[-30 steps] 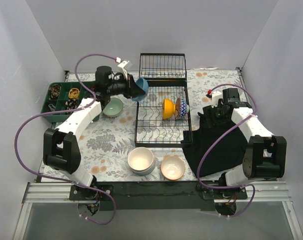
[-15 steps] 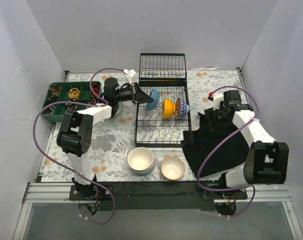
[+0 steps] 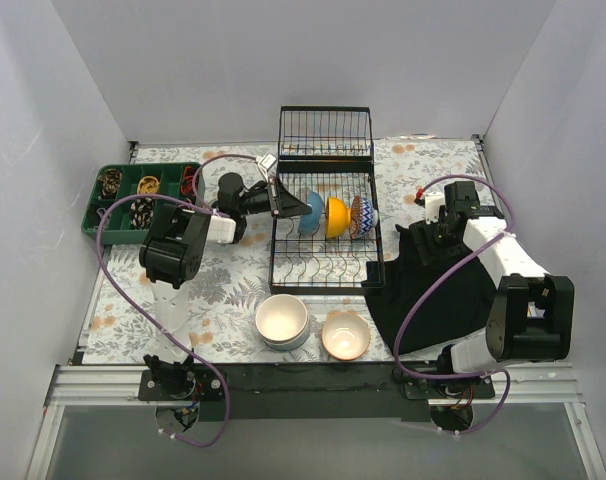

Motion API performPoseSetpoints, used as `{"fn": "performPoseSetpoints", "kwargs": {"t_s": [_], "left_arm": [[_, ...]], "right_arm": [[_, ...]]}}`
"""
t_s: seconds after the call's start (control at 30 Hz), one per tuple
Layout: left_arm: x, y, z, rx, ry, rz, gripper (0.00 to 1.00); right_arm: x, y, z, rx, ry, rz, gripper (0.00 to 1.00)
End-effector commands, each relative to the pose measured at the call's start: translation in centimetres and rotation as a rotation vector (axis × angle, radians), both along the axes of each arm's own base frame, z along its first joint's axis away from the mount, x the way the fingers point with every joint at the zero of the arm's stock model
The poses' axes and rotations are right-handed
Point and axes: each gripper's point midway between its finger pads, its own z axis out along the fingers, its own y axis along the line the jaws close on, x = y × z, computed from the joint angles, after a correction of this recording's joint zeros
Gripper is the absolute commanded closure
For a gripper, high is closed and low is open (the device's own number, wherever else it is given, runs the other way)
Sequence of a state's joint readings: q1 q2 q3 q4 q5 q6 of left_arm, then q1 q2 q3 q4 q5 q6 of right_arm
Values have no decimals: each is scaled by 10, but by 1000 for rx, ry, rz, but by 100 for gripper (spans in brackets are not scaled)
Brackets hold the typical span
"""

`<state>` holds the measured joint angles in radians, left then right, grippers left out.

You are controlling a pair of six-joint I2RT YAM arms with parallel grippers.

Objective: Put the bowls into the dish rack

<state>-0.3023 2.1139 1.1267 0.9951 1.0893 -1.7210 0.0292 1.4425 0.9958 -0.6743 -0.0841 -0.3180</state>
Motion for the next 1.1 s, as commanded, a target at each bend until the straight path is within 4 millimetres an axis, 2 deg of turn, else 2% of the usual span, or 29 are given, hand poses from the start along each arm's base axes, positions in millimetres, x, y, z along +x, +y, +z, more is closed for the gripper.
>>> {"fn": "performPoseSetpoints", "kwargs": {"t_s": [0.0, 0.27, 0.6, 0.73, 0.83, 0.97, 1.0, 1.03, 1.07], "left_arm": [[0, -9, 26, -54, -86, -21, 100], [7, -15, 10, -73, 21, 69, 100], [18, -7, -13, -21, 127, 207, 100], [20, -5, -20, 1, 150, 238, 95], [21, -5, -22, 19, 163, 248, 87], [24, -4, -16, 47, 133, 249, 78], [24, -3, -20, 83, 119, 252, 76], [25, -3, -10, 97, 70, 252, 75], [31, -1, -9, 132, 51, 282, 72]], "right_arm": [[10, -1, 12, -14, -26, 9, 27], [8, -3, 9, -24, -16, 9, 27], [12, -1, 10, -17, -16, 12, 27], [12, -1, 9, -16, -16, 12, 27], [12, 0, 9, -13, -16, 13, 27], [12, 1, 9, -8, -18, 14, 27], [12, 1, 9, -7, -20, 14, 27], [13, 1, 10, -7, -23, 16, 27], [15, 0, 11, -12, -28, 15, 27]]}}
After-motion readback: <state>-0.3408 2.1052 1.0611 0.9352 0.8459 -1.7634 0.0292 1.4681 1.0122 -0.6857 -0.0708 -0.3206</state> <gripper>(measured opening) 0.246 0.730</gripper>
